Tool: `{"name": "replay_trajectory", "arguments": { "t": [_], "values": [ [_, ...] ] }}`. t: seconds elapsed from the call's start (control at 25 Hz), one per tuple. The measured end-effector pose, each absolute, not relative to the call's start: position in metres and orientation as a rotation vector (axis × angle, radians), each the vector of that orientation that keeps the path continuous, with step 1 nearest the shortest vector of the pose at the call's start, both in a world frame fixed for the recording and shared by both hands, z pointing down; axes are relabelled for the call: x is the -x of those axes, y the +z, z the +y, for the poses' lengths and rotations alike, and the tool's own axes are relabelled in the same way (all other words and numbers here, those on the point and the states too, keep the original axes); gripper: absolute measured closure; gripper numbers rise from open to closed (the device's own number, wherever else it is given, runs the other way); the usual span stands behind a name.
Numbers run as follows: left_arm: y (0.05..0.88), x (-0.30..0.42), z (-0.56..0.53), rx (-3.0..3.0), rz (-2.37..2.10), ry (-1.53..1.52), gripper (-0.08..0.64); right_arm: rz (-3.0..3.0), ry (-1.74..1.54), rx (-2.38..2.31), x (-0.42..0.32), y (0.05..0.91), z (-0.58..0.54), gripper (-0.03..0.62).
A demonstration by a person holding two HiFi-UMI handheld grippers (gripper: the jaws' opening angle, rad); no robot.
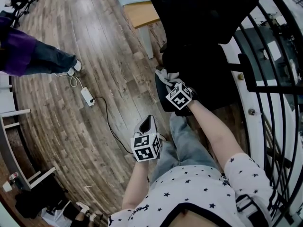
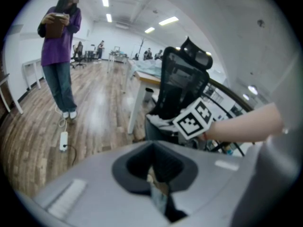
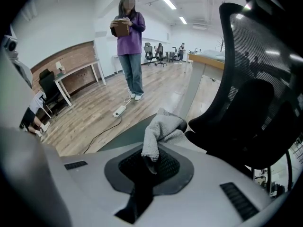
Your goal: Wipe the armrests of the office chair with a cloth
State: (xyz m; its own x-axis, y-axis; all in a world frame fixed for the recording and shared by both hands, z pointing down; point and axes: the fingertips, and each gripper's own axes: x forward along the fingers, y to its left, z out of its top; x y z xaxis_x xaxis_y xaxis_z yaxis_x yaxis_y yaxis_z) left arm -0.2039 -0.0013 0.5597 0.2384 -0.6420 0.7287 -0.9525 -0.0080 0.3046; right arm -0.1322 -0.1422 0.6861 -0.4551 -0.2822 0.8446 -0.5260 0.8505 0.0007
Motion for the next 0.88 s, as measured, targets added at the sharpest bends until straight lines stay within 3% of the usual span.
{"name": "replay_trajectory", "arguments": {
  "t": [0.88],
  "values": [
    [0.555, 0.195, 0.035, -1.771, -1.472, 0.511, 0.558, -2.075, 0.325, -0.522, 0.126, 0.69, -0.069, 0.56]
  ]
}}
